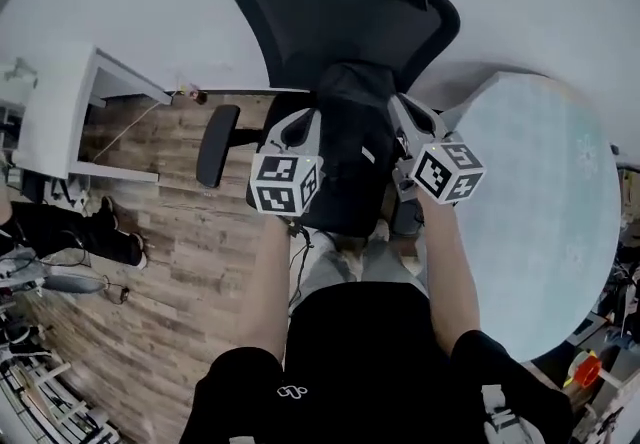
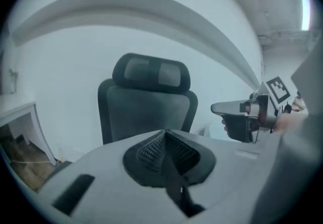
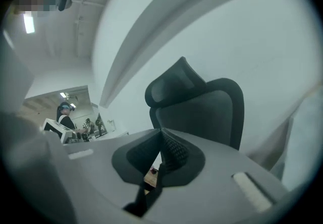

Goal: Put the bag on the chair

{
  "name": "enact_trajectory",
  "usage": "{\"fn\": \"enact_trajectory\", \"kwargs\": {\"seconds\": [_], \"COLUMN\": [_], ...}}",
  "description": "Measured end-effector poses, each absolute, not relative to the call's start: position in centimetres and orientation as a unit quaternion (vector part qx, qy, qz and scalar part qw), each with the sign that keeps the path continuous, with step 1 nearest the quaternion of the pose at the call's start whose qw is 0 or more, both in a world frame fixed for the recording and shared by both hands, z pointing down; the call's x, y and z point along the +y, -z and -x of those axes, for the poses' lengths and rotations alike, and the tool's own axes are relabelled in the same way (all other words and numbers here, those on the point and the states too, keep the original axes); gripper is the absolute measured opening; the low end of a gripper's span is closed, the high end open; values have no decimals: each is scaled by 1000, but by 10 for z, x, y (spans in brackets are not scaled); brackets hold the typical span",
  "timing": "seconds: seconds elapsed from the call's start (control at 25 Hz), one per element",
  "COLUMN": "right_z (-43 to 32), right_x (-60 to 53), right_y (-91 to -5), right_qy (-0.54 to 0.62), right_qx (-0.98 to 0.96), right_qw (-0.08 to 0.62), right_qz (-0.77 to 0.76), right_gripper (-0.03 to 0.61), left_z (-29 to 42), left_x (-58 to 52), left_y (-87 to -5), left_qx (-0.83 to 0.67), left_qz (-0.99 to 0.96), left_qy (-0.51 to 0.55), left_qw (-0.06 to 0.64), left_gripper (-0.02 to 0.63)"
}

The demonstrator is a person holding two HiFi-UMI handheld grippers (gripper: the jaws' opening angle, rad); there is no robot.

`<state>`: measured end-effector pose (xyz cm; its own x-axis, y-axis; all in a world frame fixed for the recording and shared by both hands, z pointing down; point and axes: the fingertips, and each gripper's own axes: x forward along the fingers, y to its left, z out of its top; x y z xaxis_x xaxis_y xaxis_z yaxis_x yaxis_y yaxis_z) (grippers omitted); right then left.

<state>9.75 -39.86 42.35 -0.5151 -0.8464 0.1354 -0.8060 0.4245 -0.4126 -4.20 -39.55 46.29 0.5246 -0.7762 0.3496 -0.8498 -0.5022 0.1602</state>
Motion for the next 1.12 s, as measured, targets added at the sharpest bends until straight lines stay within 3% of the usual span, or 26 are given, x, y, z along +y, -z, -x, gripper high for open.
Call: {"fn": "enact_trajectory", "kwargs": {"seconds": [0.16, 0.52, 1.12], "right_z": [-74, -33, -48], "right_x": [-377, -380, -399], "right_y": [-396, -386, -379], "right_qy": [190, 152, 130], "right_qx": [854, 868, 866], "right_qw": [59, 12, -6], "right_qz": [480, 472, 484], "right_gripper": [7, 8, 8], "left_z": [73, 107, 86], "left_x": [-371, -367, -397], "left_y": [-424, -395, -391], "left_qx": [-518, -545, -510], "left_qz": [-839, -827, -846], "left_qy": [-67, -21, 11], "left_qw": [149, 135, 155], "left_gripper": [-3, -2, 0]}}
